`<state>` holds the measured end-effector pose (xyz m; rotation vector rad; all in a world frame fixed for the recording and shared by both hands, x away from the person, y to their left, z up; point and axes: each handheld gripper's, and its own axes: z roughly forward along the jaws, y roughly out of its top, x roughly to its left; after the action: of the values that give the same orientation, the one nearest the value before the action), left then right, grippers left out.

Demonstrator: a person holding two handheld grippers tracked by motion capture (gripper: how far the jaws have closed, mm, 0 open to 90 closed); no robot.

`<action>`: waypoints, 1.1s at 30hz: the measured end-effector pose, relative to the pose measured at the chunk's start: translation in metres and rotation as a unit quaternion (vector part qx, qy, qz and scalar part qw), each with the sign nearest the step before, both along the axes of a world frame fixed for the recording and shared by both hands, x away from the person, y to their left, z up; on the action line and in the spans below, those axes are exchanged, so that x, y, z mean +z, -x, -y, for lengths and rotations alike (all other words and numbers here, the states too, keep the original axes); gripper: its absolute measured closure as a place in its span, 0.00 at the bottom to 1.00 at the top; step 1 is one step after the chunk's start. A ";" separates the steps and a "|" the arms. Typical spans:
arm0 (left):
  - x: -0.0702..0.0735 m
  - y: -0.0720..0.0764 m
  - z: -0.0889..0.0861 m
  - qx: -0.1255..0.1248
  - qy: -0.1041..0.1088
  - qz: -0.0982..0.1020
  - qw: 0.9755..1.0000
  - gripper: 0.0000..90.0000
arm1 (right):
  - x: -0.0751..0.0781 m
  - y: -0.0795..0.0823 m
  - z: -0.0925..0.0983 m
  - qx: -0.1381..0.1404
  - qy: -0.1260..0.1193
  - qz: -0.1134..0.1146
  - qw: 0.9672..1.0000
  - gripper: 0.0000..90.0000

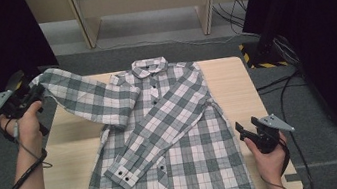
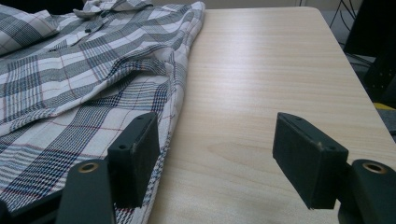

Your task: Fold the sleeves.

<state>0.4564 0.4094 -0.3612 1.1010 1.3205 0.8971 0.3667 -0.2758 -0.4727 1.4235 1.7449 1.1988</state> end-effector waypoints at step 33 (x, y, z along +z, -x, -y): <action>0.110 0.036 0.009 -0.012 -0.042 0.138 0.990 0.90 | 0.000 0.000 -0.001 0.000 0.003 0.000 1.000 0.36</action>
<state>0.4207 0.4008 -0.2512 1.0137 1.0477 1.0528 0.3666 -0.2750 -0.4727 1.4203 1.7474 1.1929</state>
